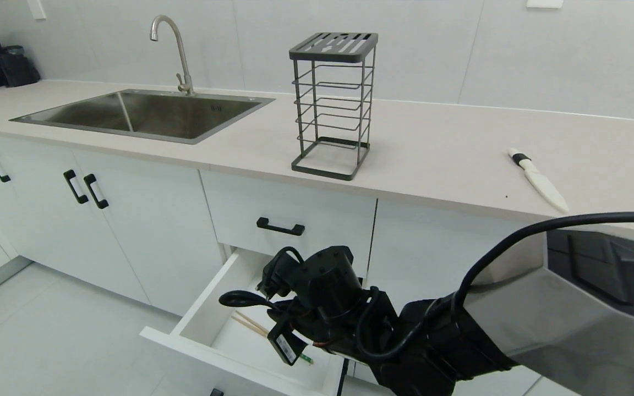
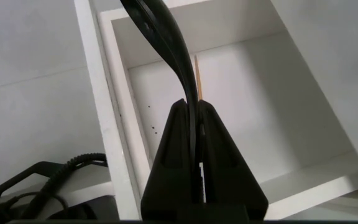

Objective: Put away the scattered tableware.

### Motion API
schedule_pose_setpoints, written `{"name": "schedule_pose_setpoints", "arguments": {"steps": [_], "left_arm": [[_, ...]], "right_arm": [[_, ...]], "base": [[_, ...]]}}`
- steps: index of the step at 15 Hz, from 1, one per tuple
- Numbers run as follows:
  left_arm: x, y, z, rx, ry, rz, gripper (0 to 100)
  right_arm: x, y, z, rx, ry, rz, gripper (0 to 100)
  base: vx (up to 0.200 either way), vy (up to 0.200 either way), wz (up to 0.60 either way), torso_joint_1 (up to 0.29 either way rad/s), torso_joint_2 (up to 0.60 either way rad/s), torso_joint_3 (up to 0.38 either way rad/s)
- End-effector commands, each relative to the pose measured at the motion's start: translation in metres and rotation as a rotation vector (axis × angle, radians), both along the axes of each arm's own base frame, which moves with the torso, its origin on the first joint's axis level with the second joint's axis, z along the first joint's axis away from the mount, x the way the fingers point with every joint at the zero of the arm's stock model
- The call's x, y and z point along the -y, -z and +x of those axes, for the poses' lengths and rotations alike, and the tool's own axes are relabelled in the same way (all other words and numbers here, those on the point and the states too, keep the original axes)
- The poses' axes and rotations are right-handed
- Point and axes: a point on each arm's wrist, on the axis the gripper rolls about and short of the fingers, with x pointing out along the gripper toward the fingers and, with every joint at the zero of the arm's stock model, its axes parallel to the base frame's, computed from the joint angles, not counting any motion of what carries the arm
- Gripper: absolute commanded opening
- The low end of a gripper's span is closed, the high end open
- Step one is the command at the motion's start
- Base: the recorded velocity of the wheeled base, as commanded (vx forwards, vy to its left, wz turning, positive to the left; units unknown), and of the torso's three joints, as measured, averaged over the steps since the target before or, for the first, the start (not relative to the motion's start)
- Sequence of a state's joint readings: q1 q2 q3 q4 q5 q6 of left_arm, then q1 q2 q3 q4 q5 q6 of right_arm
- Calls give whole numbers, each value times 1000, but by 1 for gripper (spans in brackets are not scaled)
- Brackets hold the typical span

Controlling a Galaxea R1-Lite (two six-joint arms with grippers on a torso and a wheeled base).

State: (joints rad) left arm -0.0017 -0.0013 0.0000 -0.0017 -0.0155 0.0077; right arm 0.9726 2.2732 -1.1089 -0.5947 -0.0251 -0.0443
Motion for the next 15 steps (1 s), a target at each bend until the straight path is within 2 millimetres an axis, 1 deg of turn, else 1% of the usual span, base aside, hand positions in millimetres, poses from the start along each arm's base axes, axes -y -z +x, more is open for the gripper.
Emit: {"name": "schedule_pose_setpoints", "arguments": {"steps": [1,5,6,7,10,11,13,15], "left_arm": [[0,0,0,-1,0,0,100],[0,0,0,-1,0,0,100],[0,0,0,-1,0,0,100],[0,0,0,-1,0,0,100],[0,0,0,-1,0,0,100],[0,0,0,-1,0,0,100],[0,0,0,-1,0,0,100],[0,0,0,-1,0,0,100]], "right_arm": [[-4,6,3,-3,-1,-5,0],[-6,9,8,-6,8,-10,0],[-9,10,17,4,24,-6,0],[-9,12,19,3,27,-8,0],[-11,16,25,3,33,-10,0],[-14,10,30,16,38,8,0],[-14,5,38,20,47,-5,0],[-15,10,49,65,18,-58,0]], "base": [[0,0,0,-193,398,203],[0,0,0,-205,408,197],[0,0,0,-207,422,203],[0,0,0,-144,364,119],[0,0,0,-45,136,67],[0,0,0,0,0,0],[0,0,0,-1,6,25],[0,0,0,0,0,0]]}}
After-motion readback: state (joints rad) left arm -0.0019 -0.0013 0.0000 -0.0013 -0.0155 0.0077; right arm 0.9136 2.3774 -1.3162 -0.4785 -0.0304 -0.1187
